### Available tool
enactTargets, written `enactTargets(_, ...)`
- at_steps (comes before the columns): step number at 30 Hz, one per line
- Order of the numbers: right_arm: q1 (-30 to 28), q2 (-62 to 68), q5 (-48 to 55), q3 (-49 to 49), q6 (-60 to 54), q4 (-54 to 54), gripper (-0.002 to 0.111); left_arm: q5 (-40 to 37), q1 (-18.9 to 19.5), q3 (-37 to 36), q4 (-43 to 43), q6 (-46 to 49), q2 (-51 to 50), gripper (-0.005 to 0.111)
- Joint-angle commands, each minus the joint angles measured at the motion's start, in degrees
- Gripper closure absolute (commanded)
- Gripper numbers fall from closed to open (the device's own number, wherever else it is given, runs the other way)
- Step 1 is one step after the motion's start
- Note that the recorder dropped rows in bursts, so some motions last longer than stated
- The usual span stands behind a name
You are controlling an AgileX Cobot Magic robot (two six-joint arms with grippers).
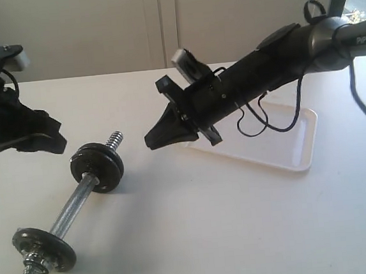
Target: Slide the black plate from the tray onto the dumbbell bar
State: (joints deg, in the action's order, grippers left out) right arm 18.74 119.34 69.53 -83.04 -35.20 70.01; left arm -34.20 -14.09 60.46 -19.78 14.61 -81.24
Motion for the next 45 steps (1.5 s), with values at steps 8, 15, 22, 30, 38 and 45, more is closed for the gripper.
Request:
enactTargets(8,-2.50,-16.48,0.43,0.85,-3.98,-7.48,0.108,-4.49,0.11,0.35,7.74,-3.45,9.77,0.106)
enactTargets(15,-2.50,-31.68,-12.88,9.08,-2.95,-17.77,0.108,-8.09,0.11,0.24,8.10,-4.76,12.17,0.106)
enactTargets(22,-2.50,-43.13,-30.00,15.28,-3.08,-23.04,0.108,-9.35,0.11,0.24,5.62,-4.76,12.92,0.106)
enactTargets(30,-2.50,-45.74,-50.49,16.40,-3.03,-21.10,0.108,-8.10,0.11,0.24,3.66,-4.20,13.15,0.106)
enactTargets(38,-2.50,-45.74,-51.75,16.40,-1.89,-18.51,0.108,0.34,0.11,0.24,3.95,-8.86,13.38,0.106)
enactTargets(45,1.35,-49.99,-58.32,19.46,-7.79,-22.22,0.108,4.47,0.11,0.24,3.94,-8.35,15.73,0.106)
